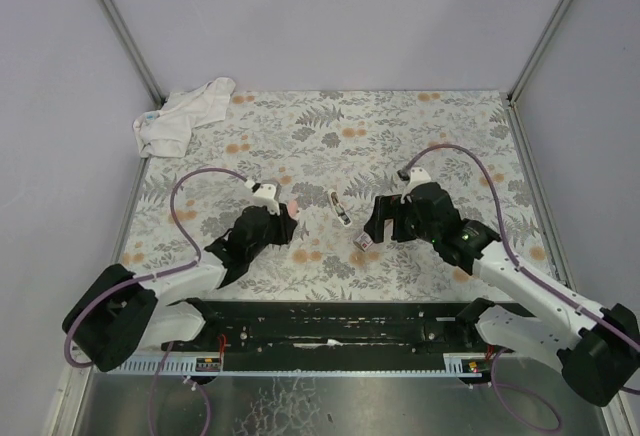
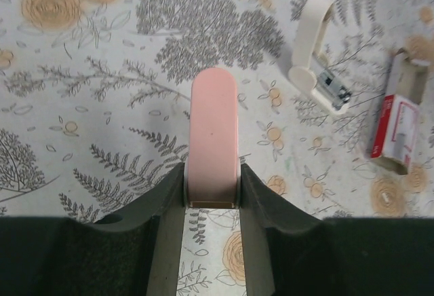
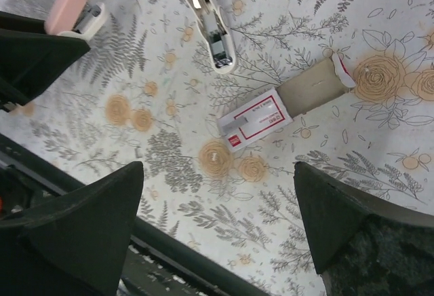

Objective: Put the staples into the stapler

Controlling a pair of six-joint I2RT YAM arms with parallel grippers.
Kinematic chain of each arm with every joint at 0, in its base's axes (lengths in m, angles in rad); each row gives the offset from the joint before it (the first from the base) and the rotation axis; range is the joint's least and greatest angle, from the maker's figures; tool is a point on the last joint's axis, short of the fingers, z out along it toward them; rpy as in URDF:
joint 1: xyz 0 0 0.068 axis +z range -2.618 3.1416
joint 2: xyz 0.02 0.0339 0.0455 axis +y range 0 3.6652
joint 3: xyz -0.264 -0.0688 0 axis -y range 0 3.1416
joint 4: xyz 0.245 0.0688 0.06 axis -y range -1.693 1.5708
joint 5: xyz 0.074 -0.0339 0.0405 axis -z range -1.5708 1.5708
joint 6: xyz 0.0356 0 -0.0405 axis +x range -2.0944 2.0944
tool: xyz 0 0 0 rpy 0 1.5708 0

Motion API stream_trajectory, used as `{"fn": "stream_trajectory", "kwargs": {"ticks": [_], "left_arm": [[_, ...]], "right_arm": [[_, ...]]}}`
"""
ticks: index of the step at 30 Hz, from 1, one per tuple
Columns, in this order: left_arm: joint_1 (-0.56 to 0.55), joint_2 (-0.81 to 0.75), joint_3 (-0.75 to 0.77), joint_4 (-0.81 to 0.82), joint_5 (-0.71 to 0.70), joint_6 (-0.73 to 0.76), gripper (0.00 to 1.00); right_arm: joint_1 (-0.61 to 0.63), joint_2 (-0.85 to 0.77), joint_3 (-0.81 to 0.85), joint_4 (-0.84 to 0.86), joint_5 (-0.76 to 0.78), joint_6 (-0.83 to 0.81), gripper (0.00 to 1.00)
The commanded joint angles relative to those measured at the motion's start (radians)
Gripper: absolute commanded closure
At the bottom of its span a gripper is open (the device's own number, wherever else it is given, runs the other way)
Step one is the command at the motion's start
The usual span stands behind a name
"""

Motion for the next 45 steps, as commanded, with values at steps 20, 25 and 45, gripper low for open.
{"fn": "stream_trajectory", "kwargs": {"ticks": [20,25,45], "left_arm": [[0.034,-0.035,0.016,-0.086,0.046,-0.116,0.31],[0.074,-0.135,0.024,-0.149,0.046,-0.185,0.20],[0.175,-0.252,0.049,-0.249,0.280,-0.190,0.20]], "right_arm": [[0.043,0.586,0.125,0.425,-0.083,-0.398,0.28],[0.083,0.692,0.189,0.440,-0.062,-0.440,0.30],[0.111,0.808,0.197,0.415,-0.074,-0.510,0.67]]}}
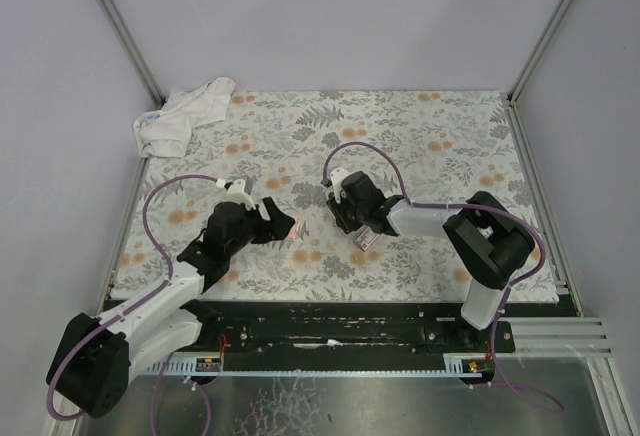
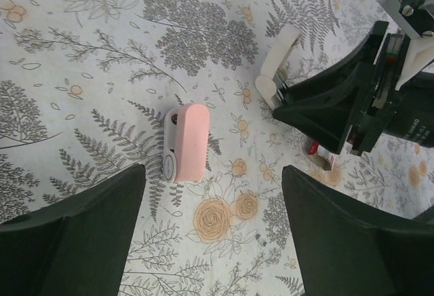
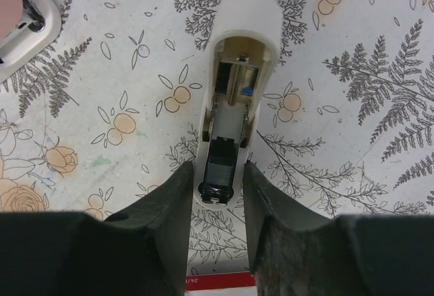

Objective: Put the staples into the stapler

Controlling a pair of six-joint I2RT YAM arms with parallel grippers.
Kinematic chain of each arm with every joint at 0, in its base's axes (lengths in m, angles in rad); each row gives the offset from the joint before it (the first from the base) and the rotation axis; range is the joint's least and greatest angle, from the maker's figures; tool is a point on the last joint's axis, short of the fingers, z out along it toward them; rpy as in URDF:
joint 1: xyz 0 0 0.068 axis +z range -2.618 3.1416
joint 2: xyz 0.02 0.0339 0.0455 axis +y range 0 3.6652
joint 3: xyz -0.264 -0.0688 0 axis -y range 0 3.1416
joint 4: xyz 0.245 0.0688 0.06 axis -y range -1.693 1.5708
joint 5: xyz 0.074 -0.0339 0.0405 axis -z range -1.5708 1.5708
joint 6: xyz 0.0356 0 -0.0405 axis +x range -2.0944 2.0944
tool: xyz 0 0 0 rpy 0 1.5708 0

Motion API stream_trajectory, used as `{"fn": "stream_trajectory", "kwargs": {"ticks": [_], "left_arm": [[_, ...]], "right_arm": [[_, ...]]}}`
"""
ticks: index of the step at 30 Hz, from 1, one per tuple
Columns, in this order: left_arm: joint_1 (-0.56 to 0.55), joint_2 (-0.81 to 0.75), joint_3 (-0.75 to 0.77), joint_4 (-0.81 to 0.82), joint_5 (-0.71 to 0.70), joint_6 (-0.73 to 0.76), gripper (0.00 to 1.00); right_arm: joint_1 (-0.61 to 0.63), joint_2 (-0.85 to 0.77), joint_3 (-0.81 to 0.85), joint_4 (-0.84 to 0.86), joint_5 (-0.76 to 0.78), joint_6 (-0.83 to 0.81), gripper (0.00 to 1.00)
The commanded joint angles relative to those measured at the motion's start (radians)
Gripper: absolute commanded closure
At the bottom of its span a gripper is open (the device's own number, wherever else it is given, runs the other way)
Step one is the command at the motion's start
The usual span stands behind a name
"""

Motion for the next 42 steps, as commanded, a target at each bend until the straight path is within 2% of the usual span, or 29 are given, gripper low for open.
{"fn": "stream_trajectory", "kwargs": {"ticks": [1,6,11,14,18,20,26,32,36,42], "left_arm": [[0.007,0.001,0.040,0.024,0.097,0.017,0.20],[0.007,0.035,0.050,0.036,0.187,0.026,0.22],[0.007,0.074,0.047,0.096,0.290,0.005,0.23],[0.007,0.113,0.028,0.198,0.414,0.003,0.26],[0.007,0.175,0.029,0.246,0.489,0.000,0.27],[0.006,0.202,0.034,0.255,0.505,0.003,0.27],[0.000,0.259,0.047,0.282,0.533,0.005,0.28],[-0.005,0.303,0.078,0.288,0.533,0.025,0.28],[-0.009,0.341,0.099,0.292,0.543,0.043,0.28],[-0.028,0.370,0.134,0.239,0.561,0.061,0.30]], "right_arm": [[0.020,-0.028,-0.041,0.020,-0.098,-0.044,0.69],[0.097,-0.112,-0.134,0.026,-0.142,-0.054,0.79],[0.209,-0.181,-0.226,0.043,-0.135,-0.011,0.78],[0.243,-0.187,-0.256,0.045,-0.099,0.025,0.70],[0.245,-0.221,-0.293,0.052,-0.061,0.057,0.49],[0.244,-0.242,-0.305,0.048,-0.041,0.059,0.41],[0.244,-0.278,-0.320,0.032,0.011,0.053,0.35],[0.245,-0.282,-0.330,0.033,0.069,0.075,0.36],[0.244,-0.297,-0.334,0.031,0.105,0.090,0.45],[0.244,-0.326,-0.331,0.011,0.132,0.113,0.47]]}}
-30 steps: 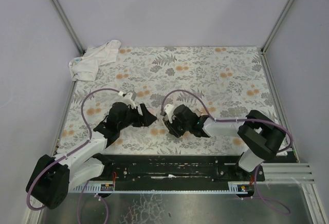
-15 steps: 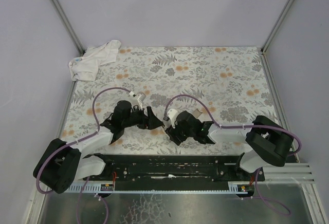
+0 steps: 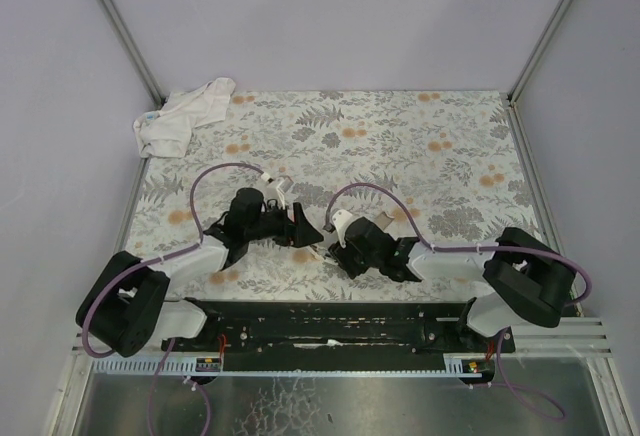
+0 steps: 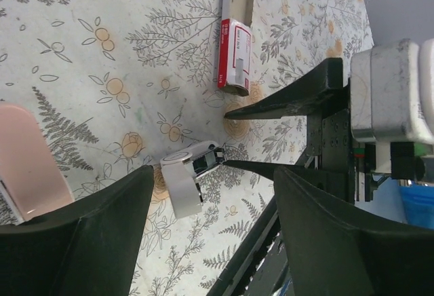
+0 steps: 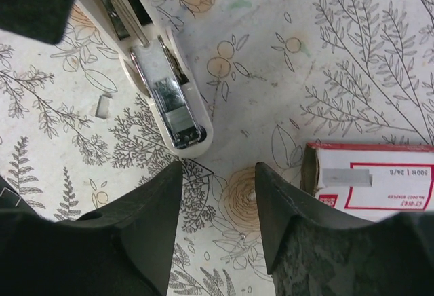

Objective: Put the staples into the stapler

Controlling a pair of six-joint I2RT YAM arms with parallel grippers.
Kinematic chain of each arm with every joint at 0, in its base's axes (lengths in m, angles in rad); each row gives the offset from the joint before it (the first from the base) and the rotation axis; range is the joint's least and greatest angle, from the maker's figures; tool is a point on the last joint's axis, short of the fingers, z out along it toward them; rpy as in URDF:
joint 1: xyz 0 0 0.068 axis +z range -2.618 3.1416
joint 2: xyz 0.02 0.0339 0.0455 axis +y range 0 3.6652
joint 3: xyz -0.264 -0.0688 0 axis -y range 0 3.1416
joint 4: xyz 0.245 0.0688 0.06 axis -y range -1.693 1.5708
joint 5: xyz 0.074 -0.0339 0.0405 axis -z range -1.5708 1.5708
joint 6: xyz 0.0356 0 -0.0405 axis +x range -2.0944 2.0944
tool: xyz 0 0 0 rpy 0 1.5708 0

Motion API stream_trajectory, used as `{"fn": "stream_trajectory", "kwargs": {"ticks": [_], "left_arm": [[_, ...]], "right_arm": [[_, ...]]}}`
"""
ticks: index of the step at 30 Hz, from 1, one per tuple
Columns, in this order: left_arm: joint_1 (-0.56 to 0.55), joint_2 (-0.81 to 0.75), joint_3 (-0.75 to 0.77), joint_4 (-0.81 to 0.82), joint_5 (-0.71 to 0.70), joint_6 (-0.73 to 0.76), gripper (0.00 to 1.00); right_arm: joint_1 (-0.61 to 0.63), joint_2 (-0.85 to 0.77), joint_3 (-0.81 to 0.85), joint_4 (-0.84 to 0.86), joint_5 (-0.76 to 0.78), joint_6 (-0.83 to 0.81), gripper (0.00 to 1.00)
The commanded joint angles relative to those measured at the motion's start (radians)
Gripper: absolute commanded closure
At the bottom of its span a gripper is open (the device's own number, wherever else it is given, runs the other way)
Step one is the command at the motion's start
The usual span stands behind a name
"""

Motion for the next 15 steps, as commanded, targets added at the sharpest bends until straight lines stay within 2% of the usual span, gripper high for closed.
{"fn": "stream_trajectory", "kwargs": {"ticks": [1,9,15], "left_arm": [[-0.025,-0.002,0.044,0.006,0.015,0.036,0.30],[-0.062,-0.108,0.007,-0.099,-0.175,-0.022,0.28],[-0.095,-0.112,0.005,-0.141,-0.198,-0.061,0.28]], "right_arm": [[0.004,-0.048,-0.006,-0.050,0.054,0.039,0.46],[0.005,-0.167,-0.025,-0.093,0.039,0.205,0.29],[0.004,-0.222,-0.034,-0.151,0.062,0.441,0.29]]}}
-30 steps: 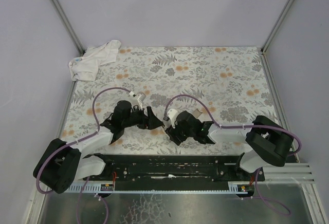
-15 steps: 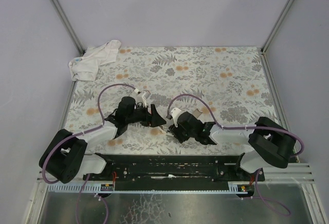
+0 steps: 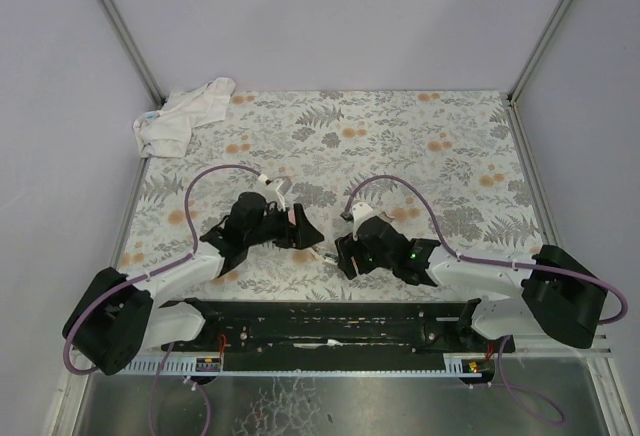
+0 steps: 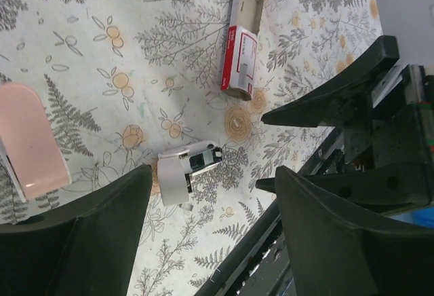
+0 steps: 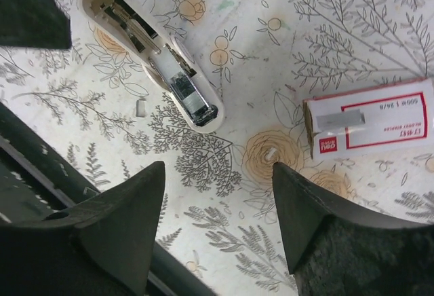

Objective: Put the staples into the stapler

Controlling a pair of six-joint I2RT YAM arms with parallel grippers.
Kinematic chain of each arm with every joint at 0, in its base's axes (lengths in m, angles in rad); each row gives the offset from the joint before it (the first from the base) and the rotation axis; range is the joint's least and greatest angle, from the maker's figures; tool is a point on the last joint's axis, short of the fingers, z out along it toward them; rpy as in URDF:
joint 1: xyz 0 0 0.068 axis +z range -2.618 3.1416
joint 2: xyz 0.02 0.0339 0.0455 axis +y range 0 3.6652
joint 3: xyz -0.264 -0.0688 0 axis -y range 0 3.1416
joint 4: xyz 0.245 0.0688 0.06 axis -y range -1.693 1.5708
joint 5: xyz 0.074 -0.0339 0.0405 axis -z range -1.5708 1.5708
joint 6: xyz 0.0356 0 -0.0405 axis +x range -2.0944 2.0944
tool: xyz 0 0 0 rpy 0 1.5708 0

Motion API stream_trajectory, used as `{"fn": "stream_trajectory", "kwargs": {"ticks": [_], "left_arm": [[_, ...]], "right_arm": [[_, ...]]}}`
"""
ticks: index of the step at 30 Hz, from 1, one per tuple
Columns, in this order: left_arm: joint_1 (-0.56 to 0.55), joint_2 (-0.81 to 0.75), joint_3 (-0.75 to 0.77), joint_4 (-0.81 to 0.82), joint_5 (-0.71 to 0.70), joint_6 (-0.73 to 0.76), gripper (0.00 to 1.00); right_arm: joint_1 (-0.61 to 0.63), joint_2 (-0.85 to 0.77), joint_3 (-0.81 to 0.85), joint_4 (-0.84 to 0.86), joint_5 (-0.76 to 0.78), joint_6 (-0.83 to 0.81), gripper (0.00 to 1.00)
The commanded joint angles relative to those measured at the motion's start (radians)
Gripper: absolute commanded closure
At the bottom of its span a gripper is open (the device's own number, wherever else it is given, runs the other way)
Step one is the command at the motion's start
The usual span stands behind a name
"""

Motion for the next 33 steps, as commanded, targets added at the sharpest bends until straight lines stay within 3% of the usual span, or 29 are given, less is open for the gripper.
{"fn": "stream_trajectory", "kwargs": {"ticks": [1,12,22,33], "left_arm": [[-0.029,-0.009,-0.002,-0.048,-0.052,-0.044,0.28],[-0.073,0.004,0.042,-0.146,-0.130,-0.038,0.28],[-0.078,0.004,0.056,-0.168,-0.136,-0.040,0.29],[-0.086,0.022,0.066,-0.151,-0.084,-0.033,0.36]], "right_arm": [[0.003,-0.042,-0.008,-0.052,0.045,0.229,0.30],[-0.001,0.004,-0.045,0.050,0.004,0.523,0.43],[-0.011,0.109,-0.024,0.160,-0.006,0.549,0.54],[-0.032,0.194,0.008,0.174,0.002,0.540,0.55]]}}
